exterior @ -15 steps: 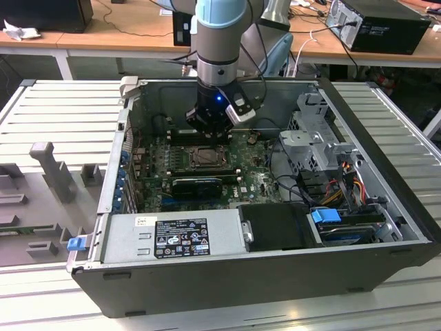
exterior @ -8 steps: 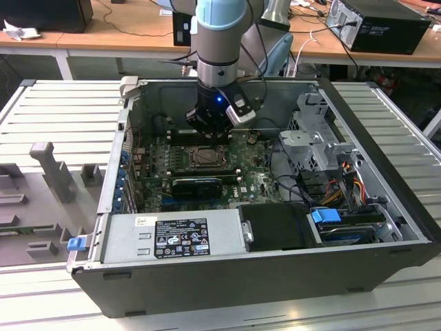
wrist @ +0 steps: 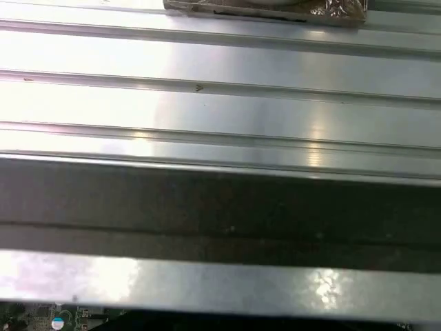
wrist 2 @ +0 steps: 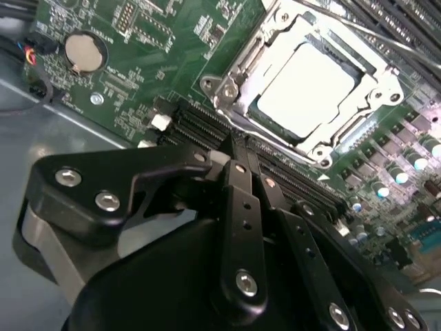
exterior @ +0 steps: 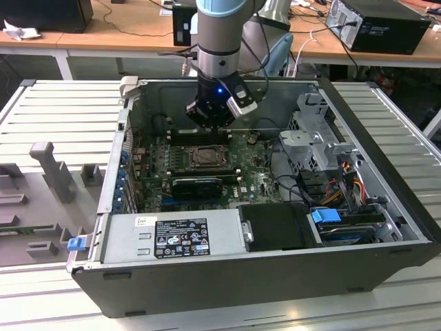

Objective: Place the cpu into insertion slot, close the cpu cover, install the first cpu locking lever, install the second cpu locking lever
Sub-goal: 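Install the first cpu locking lever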

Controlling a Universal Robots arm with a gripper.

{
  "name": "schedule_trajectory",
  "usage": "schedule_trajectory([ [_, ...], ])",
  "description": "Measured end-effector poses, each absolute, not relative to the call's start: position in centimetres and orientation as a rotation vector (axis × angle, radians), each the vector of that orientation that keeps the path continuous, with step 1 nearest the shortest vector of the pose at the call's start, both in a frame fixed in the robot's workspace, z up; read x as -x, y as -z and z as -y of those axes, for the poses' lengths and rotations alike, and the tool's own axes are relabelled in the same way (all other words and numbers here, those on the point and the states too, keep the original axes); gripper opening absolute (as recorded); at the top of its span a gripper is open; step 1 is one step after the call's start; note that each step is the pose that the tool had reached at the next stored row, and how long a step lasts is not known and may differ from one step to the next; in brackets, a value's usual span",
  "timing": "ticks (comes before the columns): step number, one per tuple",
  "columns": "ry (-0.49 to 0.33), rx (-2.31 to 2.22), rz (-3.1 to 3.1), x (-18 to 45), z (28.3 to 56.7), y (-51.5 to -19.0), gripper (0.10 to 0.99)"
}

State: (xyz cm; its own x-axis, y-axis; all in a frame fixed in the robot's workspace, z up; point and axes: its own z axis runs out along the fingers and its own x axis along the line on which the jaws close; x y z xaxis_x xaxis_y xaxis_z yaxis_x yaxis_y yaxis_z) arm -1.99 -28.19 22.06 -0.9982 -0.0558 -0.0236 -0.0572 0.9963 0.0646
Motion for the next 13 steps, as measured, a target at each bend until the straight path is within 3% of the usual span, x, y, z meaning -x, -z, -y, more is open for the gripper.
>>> schedule_trajectory([
  [13, -0.102, 0.088, -3.117, 1.98, 28.95, -22.06, 0.106],
])
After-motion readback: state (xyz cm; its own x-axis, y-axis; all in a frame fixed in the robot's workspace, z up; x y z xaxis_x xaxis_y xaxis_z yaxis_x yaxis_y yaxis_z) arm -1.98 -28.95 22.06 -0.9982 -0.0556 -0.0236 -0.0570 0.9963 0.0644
